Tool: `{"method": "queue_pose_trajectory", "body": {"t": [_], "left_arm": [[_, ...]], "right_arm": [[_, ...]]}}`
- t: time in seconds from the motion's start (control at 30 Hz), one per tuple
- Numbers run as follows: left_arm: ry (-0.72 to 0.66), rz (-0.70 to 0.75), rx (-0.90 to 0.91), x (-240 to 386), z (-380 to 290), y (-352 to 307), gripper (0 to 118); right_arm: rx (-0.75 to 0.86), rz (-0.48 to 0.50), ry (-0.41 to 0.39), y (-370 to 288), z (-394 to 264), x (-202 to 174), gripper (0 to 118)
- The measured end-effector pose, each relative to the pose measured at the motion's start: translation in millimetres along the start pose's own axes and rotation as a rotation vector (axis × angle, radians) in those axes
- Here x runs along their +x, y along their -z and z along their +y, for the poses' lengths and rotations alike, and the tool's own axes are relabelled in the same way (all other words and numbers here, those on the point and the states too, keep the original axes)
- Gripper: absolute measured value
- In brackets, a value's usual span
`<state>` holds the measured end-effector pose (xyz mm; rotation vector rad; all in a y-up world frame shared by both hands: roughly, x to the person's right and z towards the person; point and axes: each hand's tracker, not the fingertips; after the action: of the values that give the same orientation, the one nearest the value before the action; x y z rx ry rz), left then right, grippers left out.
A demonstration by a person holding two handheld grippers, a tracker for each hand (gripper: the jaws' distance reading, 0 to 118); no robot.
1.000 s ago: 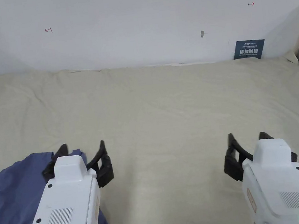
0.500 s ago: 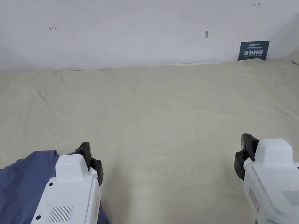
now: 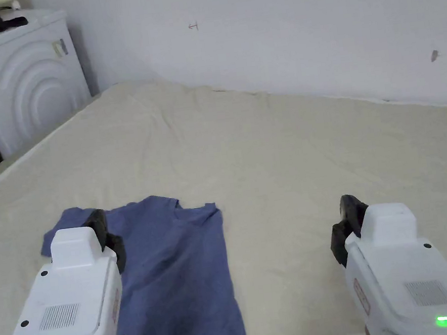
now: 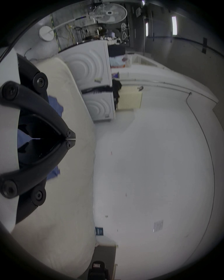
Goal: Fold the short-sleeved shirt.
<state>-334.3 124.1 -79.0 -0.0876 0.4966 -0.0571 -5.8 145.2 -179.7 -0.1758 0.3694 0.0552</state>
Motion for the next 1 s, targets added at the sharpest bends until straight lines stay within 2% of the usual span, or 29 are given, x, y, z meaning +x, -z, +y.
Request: {"method": "queue_pose_trajectory", "body": {"t": [0.27,0.47,0.7,0.77,0.8,0.87,0.9,0.97,1.0], "left_arm": [[-0.001,0.188,-0.024,-82,-6,-25,0],[-0.004,0.251,-0.044,-112,-10,-35,0],[-0.035,0.168,-0.107,-110,-11,-29,0],[-0.062,0.118,-0.142,-108,-12,-14,4],[-0.071,0.101,-0.162,-105,-13,-8,13],[-0.097,0.058,-0.230,-97,-14,5,17],[-0.109,0.044,-0.259,-97,-17,17,34],[-0.132,0.006,-0.353,-89,-23,37,84],[-0.139,-0.010,-0.407,-82,-27,48,114]], "right_arm": [[0.003,0.176,-0.009,25,4,-69,0],[-0.002,0.236,-0.019,27,3,-93,0],[0.000,0.228,-0.040,26,2,-86,0],[-0.004,0.215,-0.045,27,2,-80,0],[-0.007,0.209,-0.046,28,1,-77,0],[-0.012,0.190,-0.047,29,1,-71,0],[-0.015,0.181,-0.048,30,1,-67,0],[-0.019,0.161,-0.049,32,0,-61,0],[-0.023,0.149,-0.048,34,-2,-57,0]]}}
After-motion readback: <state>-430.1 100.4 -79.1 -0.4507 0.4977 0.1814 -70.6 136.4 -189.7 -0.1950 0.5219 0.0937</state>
